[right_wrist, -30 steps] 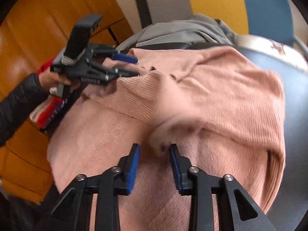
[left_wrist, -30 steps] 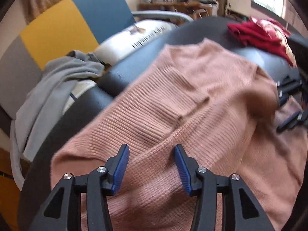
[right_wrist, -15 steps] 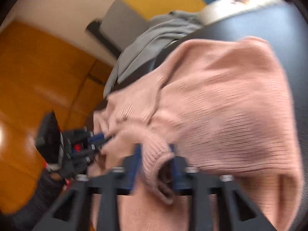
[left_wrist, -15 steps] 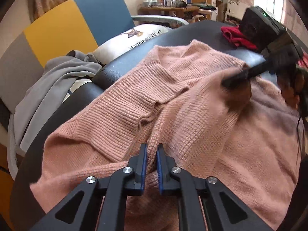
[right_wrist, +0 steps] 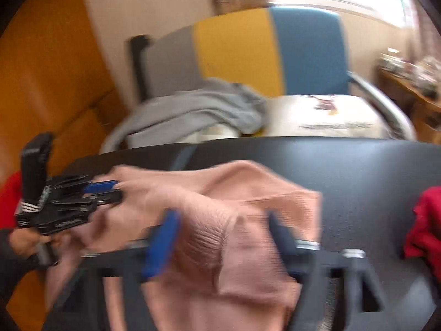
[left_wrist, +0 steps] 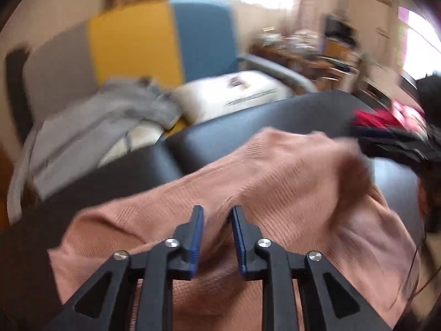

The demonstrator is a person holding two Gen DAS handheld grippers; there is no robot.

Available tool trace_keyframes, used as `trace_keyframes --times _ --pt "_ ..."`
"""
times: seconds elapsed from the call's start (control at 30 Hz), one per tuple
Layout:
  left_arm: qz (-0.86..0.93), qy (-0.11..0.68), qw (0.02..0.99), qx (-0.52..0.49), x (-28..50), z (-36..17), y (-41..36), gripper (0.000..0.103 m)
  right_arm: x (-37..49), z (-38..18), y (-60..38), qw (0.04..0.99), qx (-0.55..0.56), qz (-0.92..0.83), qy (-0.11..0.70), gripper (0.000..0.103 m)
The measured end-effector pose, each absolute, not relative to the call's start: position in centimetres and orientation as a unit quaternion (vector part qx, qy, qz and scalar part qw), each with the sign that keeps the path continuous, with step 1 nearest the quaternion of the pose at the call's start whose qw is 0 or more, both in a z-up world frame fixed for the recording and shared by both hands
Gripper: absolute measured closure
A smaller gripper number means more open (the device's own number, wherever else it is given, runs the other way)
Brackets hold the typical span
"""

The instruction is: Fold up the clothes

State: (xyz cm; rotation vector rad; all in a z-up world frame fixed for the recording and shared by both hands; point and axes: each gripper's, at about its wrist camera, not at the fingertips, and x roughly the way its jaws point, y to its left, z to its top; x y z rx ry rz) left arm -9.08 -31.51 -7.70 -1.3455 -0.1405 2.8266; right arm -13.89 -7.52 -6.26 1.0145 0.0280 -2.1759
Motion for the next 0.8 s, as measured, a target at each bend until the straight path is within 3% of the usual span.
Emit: trace_keyframes --times 0.3,0.37,0.4,0.43,0.63,0.8 --pt "0.900 -0.131 -0.087 -0.406 -1.1 -9.4 -38.3 0.081 -14.8 -11.4 -6.4 0.366 0.468 -0.804 -0.016 0.041" --pt "0.895 -0.152 -0.117 -0.403 0.9 -9.9 -40.0 0.081 -14.8 -12.5 -7.2 0.372 0.486 -0.791 -0.015 0.057" --pt "0.891 -0.165 -0.134 -0.401 1.8 -10.4 -40.8 0.081 -14.8 -12.9 -8.0 0.377 0.492 -0.785 -0.006 0.082" --pt "0.886 -0.181 -0.154 -0.398 2.9 -10.7 -41.6 0.081 -14.4 -13.1 -8.9 0.380 0.491 -0.784 0.009 0.092" --pt "0.849 -0.323 -0.216 -0.358 10.9 -12.5 -45.4 0.081 -12.7 -10.3 -8.3 0.390 0.448 -0.805 0.008 0.092" --pt "0.838 -0.340 -0.212 -0.371 13.8 -13.9 -44.3 0.074 -12.7 -13.0 -7.0 0.339 0.476 -0.810 0.058 0.093"
